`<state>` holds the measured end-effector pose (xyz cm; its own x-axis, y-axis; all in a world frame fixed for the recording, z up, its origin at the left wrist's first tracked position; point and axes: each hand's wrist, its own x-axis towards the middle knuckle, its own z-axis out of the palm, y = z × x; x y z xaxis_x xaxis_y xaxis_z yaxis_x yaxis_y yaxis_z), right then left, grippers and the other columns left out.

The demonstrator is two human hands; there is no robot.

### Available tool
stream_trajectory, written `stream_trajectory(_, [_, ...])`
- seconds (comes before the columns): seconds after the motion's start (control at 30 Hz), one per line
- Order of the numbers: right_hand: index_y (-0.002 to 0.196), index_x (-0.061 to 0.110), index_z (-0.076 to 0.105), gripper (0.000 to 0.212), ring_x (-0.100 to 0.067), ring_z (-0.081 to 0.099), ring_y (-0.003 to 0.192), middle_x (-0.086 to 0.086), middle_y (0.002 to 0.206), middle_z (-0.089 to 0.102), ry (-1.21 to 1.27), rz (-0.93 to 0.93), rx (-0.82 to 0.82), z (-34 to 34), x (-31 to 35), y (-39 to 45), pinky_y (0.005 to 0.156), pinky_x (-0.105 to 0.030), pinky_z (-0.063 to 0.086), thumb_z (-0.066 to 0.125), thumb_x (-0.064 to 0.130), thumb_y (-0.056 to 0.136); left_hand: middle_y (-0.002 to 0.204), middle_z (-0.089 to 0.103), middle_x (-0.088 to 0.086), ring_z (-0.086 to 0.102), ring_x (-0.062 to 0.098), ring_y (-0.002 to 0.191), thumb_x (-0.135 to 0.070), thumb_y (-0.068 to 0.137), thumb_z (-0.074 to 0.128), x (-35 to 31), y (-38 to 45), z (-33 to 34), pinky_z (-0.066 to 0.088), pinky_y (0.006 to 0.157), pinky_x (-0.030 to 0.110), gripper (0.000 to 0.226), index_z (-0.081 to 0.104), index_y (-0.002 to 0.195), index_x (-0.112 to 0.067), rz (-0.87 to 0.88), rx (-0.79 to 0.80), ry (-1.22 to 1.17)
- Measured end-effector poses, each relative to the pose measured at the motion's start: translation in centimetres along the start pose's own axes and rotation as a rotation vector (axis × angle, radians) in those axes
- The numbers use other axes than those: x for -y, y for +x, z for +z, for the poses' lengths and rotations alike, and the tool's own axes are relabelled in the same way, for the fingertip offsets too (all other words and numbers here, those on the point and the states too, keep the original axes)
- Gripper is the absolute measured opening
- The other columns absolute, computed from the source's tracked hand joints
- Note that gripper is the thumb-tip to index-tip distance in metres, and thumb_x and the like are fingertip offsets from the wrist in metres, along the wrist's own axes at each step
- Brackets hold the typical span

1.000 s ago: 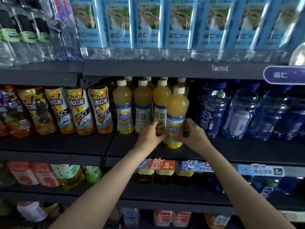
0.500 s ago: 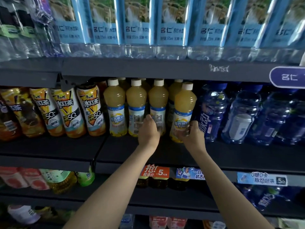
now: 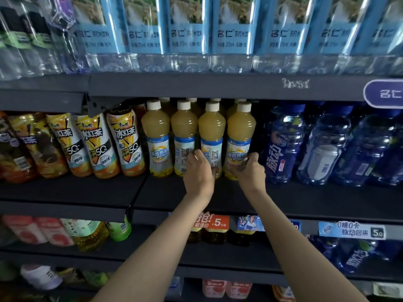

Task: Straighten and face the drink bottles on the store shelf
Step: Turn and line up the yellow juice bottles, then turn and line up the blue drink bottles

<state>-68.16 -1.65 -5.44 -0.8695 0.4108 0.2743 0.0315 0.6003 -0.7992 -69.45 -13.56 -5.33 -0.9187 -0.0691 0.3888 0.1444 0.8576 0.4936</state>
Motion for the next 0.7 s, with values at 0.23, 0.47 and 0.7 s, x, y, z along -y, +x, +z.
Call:
stream_trajectory(0.23, [0.118, 0.001, 0.038, 0.055, -0.037, 0.058, 0.110, -0.020, 0.119, 0.059, -0.021, 0.077, 0.067, 0.3, 0.6, 0.9, 0.089, -0.047, 0.049, 0.074, 0.020, 0.081, 0.136, 0.039, 0.015, 0.040, 0.028, 0.126, -0.013, 0.091, 0.059, 0.4, -0.2, -0.1, 0.043, 0.094, 0.034, 0.054, 0.029, 0.135, -0.005, 0.014, 0.051, -0.043])
stream_trajectory(0.47, [0.122, 0.002, 0.050, 0.047, -0.027, 0.060, 0.109, -0.015, 0.118, 0.063, -0.078, 0.072, 0.085, -2.6, -1.5, -2.0, 0.093, -0.035, 0.048, 0.072, 0.012, 0.082, 0.126, 0.046, 0.011, 0.050, 0.021, 0.114, -0.012, 0.089, 0.058, 3.1, -2.2, -2.4, 0.043, 0.089, 0.024, 0.046, 0.039, 0.130, -0.005, 0.268, -0.024, -0.190])
stream_trajectory(0.7, [0.102, 0.000, 0.053, 0.024, -0.029, 0.058, 0.087, -0.016, 0.095, 0.063, 0.003, -0.145, -0.370, -8.0, -1.0, -4.1, 0.075, -0.036, 0.046, 0.066, 0.006, 0.084, 0.124, 0.049, 0.011, 0.054, 0.022, 0.110, -0.007, 0.087, 0.059, 2.0, -4.2, -2.8, 0.041, 0.085, 0.021, 0.043, 0.041, 0.127, -0.004, 0.308, 0.033, -0.283])
